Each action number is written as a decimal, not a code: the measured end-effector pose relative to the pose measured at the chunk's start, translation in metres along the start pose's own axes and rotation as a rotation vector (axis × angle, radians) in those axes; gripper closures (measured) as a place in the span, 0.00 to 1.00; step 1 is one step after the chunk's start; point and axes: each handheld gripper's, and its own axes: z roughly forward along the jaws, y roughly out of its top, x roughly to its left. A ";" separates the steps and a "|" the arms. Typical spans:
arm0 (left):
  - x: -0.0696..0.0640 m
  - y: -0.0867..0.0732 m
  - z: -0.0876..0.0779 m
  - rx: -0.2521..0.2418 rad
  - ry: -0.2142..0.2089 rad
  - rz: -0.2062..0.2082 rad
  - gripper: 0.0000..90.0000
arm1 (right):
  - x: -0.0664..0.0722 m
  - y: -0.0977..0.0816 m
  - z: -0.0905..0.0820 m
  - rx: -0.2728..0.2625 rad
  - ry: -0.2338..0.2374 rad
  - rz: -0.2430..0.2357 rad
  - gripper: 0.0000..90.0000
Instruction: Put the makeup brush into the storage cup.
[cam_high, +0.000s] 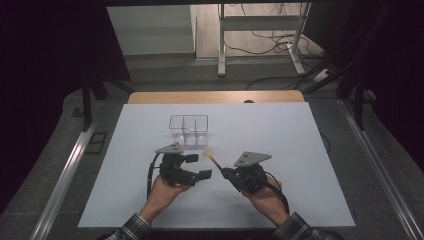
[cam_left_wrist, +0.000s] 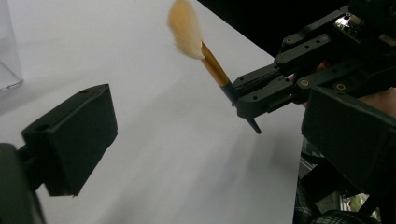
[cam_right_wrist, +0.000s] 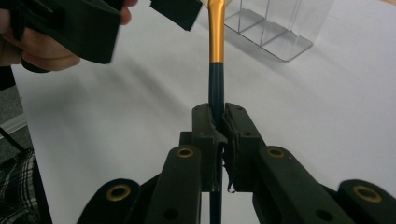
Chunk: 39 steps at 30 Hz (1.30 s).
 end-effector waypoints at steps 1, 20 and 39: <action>0.000 0.000 0.000 0.000 0.000 0.000 0.08 | 0.000 0.000 0.000 0.000 0.000 0.000 0.93; 0.006 -0.001 0.003 -0.023 -0.102 -0.100 0.67 | 0.014 0.003 0.006 -0.032 0.019 -0.038 0.93; 0.000 -0.002 0.003 -0.040 -0.103 -0.137 0.93 | 0.015 0.003 0.009 -0.032 0.017 -0.056 0.77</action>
